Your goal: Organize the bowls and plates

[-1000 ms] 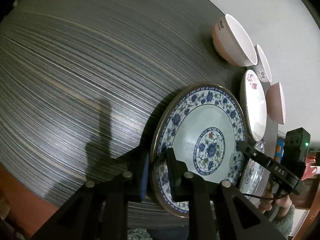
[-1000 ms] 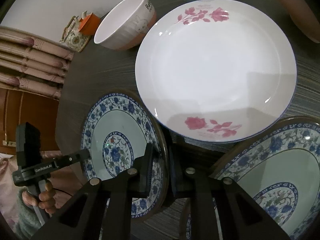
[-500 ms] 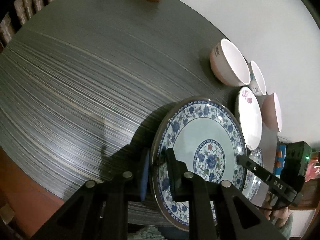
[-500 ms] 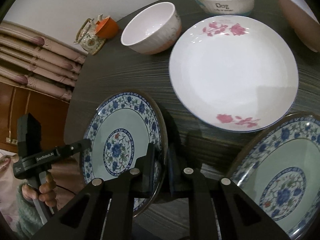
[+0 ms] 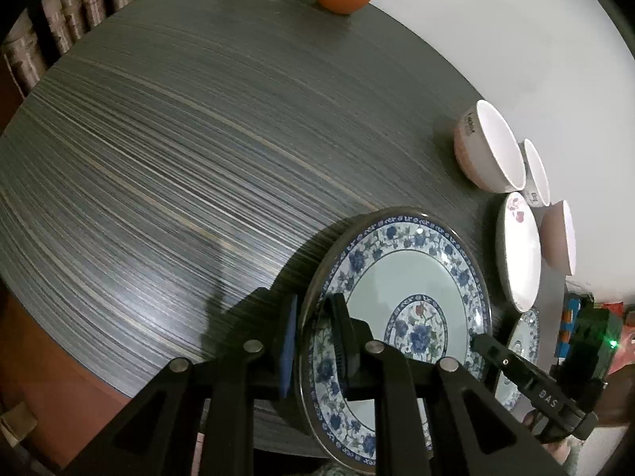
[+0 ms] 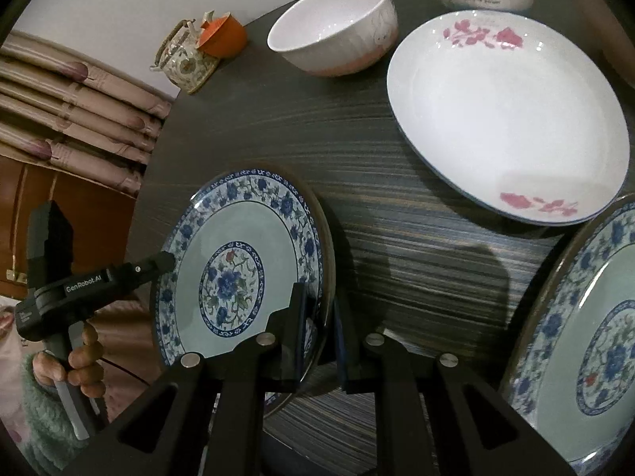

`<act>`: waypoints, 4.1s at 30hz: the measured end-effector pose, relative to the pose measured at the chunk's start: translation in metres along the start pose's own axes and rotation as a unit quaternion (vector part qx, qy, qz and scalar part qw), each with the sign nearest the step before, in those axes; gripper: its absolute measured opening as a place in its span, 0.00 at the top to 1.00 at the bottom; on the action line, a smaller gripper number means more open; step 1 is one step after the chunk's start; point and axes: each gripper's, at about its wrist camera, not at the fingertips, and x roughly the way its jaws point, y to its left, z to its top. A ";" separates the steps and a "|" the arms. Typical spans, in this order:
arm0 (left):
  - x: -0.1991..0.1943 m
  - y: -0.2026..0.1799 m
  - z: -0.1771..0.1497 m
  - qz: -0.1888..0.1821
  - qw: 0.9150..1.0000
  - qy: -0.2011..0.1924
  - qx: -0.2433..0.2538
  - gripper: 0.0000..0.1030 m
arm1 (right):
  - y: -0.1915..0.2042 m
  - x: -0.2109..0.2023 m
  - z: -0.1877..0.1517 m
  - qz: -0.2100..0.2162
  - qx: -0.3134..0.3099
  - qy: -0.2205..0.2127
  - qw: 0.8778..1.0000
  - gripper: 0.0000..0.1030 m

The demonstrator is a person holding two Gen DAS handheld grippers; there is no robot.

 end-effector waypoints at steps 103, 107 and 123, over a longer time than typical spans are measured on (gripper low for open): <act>0.034 -0.228 -0.121 -0.057 0.972 -0.005 0.227 0.59 | -0.108 -0.188 -0.111 -0.199 0.008 -0.155 0.968 0.59; 0.050 -0.230 -0.120 -0.094 0.972 0.028 0.215 0.59 | -0.142 -0.189 -0.113 -0.151 0.031 -0.135 0.979 0.59; 0.099 -0.229 -0.104 -0.147 0.972 0.119 0.139 0.59 | -0.248 -0.164 -0.109 0.014 0.168 -0.095 0.981 0.71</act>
